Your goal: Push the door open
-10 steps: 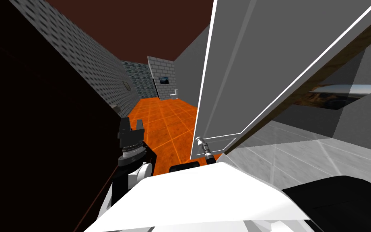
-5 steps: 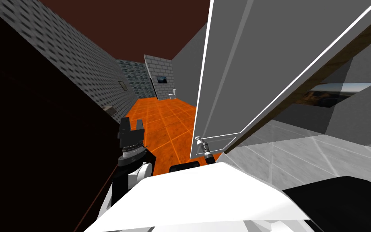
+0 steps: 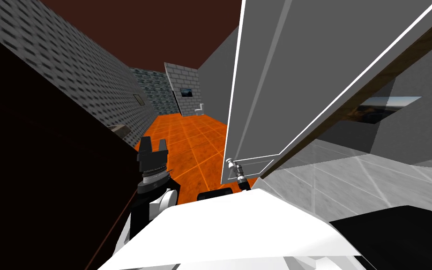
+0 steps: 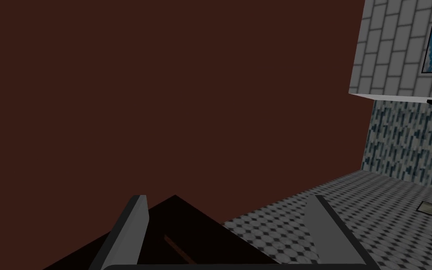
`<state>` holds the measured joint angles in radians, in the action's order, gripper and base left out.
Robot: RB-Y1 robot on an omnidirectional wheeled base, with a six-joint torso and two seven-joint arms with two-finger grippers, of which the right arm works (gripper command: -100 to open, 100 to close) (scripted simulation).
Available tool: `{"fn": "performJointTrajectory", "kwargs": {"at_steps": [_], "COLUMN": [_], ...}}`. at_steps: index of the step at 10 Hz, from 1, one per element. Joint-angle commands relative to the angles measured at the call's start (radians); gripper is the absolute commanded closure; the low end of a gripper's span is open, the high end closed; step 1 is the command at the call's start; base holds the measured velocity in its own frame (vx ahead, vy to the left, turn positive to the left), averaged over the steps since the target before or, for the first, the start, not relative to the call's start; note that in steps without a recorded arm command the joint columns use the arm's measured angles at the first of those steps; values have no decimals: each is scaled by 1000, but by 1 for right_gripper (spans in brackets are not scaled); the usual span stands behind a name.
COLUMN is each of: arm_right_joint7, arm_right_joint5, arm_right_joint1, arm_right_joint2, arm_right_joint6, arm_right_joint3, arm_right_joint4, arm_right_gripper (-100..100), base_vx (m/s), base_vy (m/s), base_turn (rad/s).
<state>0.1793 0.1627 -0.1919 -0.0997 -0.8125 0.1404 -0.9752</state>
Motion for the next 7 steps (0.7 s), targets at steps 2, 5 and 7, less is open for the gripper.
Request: {"fn": "performJointTrajectory", "kwargs": {"at_steps": [2, 5, 7], "arm_right_joint7": [67, 136, 201], "arm_right_joint5": [33, 66, 106], "arm_right_joint1": [-10, -18, -27], "arm_right_joint2": [5, 7, 11], "arm_right_joint6": [-9, -16, -24], "arm_right_joint3": [29, 54, 84], "arm_right_joint4": [-6, -14, -24], "arm_right_gripper": [-100, -100, -100], "base_vx": [-55, -58, -44], "base_vy": [-26, -27, -17], "base_turn": [54, 29, 39]}}
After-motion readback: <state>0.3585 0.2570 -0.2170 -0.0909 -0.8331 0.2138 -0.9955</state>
